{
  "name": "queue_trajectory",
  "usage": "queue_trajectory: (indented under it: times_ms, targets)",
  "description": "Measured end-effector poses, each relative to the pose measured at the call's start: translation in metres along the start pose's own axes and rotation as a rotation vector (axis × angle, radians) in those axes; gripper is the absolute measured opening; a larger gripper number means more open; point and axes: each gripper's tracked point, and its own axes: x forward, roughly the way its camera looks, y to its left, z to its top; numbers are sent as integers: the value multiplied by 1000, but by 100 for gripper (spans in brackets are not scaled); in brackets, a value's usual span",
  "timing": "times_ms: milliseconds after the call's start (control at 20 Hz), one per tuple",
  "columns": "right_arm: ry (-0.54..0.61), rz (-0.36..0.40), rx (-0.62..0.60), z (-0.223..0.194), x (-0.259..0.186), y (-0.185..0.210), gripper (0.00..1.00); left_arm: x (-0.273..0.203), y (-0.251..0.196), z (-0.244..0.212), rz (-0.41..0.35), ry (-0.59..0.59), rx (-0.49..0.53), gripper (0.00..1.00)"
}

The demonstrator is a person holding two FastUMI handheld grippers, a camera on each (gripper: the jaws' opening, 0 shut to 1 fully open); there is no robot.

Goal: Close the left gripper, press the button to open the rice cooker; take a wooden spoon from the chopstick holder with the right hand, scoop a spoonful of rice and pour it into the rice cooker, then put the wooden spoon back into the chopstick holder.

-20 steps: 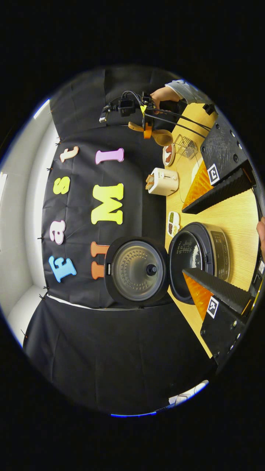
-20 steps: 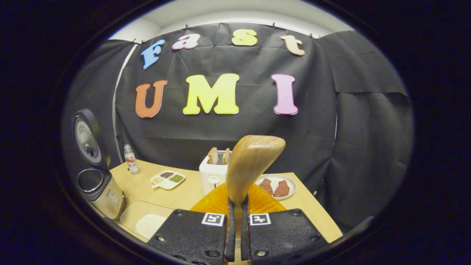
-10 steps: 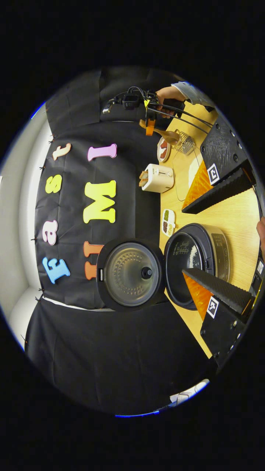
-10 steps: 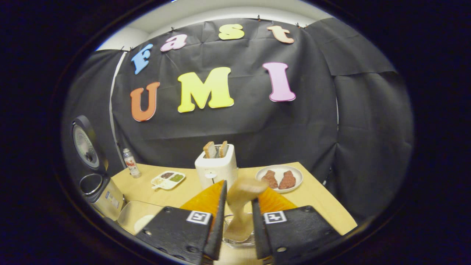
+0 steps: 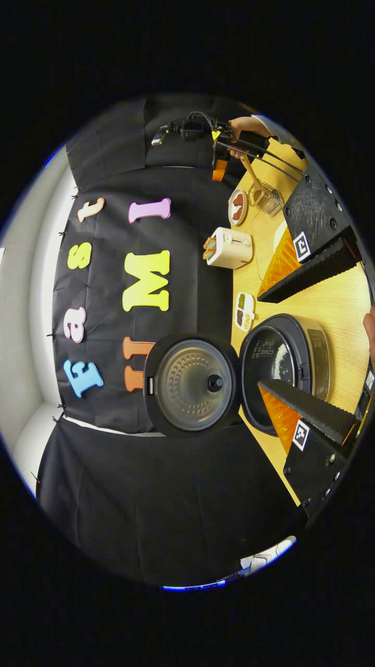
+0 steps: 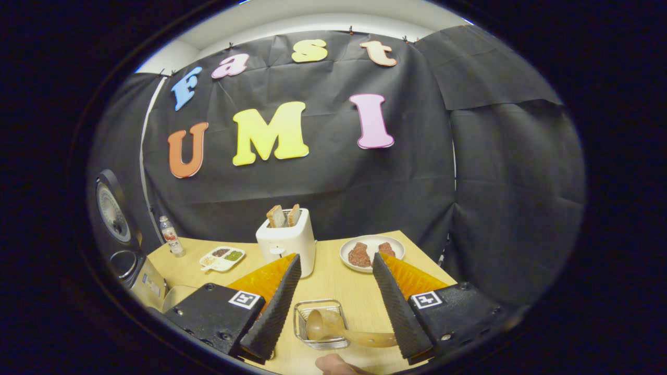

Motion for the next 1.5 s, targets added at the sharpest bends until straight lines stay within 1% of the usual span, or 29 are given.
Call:
queue_trajectory:
  times_ms: [100,250,300,350,400,450,600,700,800,850,900,1000,1050,1100,1150,1200,1250,1300,1400,1450,1500]
  targets:
    - [-14,-15,7,1,-15,-5,90,9,6,9,2,-9,-21,94]
    - [-47,-17,1,6,-45,-5,90,16,27,34,43,-45,-6,94]
    - [-46,-9,2,6,-56,-3,88,17,32,45,58,-65,2,94]
    - [-48,2,7,5,-68,-1,88,19,36,59,64,-92,10,94]
    - [-59,12,-1,8,-78,1,90,20,40,70,74,-121,18,94]
    - [-63,7,-11,7,-86,-2,90,21,43,81,85,-145,22,94]
    - [-68,11,-16,8,-115,-3,90,29,43,108,74,-183,35,94]
    - [-98,14,-13,12,-131,-6,91,34,39,130,47,-239,41,94]
    - [-141,3,-1,18,-139,-14,90,46,37,150,14,-294,24,94]
    - [-150,-3,3,17,-142,-17,87,56,43,156,15,-306,19,94]
    - [-176,-2,-3,19,-146,-19,90,64,47,162,22,-311,18,94]
    - [-226,-13,-19,26,-154,-24,90,80,47,178,6,-339,17,94]
    - [-247,-5,-24,28,-158,-23,87,85,47,187,-8,-356,17,94]
    - [-260,0,-21,30,-163,-23,90,94,47,190,-11,-363,24,94]
    - [-268,9,-19,28,-165,-23,87,102,52,193,3,-361,33,94]
    - [-277,14,-16,29,-169,-23,87,109,57,197,18,-365,36,94]
    - [-291,15,-16,30,-171,-26,90,115,57,203,23,-371,27,94]
    - [-312,8,-20,32,-175,-29,87,121,58,208,27,-376,14,94]
    - [-350,-3,-30,37,-182,-36,87,134,63,219,35,-385,1,94]
    - [-366,-6,-32,38,-186,-39,90,144,68,227,45,-388,-2,94]
    - [-377,0,-29,40,-189,-39,90,155,75,230,61,-382,-4,94]
